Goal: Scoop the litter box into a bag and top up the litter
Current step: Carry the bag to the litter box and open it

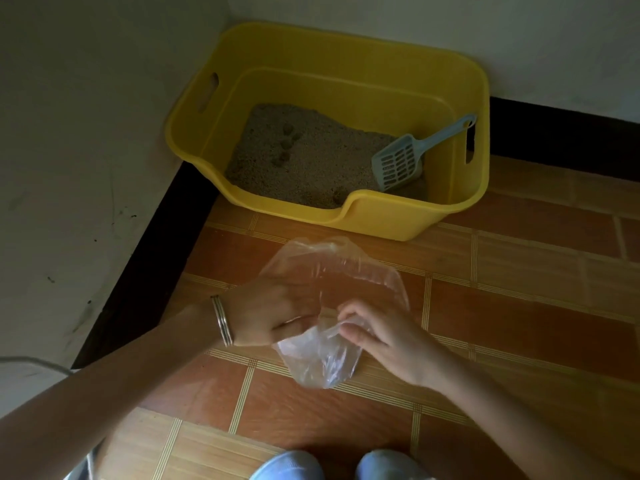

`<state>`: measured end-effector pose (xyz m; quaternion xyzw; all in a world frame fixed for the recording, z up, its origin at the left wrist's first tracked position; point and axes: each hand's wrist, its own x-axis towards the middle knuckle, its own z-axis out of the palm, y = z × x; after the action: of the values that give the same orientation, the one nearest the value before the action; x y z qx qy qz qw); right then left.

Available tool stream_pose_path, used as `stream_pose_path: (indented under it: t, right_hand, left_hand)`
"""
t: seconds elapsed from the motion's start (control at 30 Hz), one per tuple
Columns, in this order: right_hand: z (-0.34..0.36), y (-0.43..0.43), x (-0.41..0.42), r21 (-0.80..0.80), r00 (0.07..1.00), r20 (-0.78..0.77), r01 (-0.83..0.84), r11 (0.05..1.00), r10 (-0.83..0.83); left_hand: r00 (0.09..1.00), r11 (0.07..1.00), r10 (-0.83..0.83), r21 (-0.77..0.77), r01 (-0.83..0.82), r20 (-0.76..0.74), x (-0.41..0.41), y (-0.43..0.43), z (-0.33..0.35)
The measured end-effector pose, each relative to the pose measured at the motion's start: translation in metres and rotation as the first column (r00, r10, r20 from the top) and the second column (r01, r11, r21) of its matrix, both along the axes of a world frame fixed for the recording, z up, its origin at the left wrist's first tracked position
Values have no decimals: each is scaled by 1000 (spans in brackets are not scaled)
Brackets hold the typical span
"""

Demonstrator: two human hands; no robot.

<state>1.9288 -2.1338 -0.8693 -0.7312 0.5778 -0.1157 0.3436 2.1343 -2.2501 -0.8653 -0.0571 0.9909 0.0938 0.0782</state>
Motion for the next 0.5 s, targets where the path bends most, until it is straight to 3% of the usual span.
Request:
stream_pose_path:
  t: [0.1, 0.23, 0.33, 0.43, 0.5]
  right_hand:
    - [-14, 6, 7, 132, 988, 153, -43, 990, 23]
    - [-24, 20, 15, 311, 926, 377, -116, 943, -10]
    - [-24, 25, 17, 391, 916, 400, -206, 897, 36]
    - [-20, 26, 17, 385, 916, 399, -204, 900, 37]
    - [-19, 23, 15, 405, 923, 385, -191, 894, 23]
  left_hand:
    - [995, 995, -64, -68, 70, 80, -6, -5, -7]
    - [903, 927, -244, -189, 325, 355, -7, 4, -19]
    - [936, 946, -180, -209, 249, 302, -9, 3, -9]
    - [955, 926, -28, -352, 136, 295, -7, -6, -10]
    - [917, 931, 102, -362, 48, 385, 1, -12, -12]
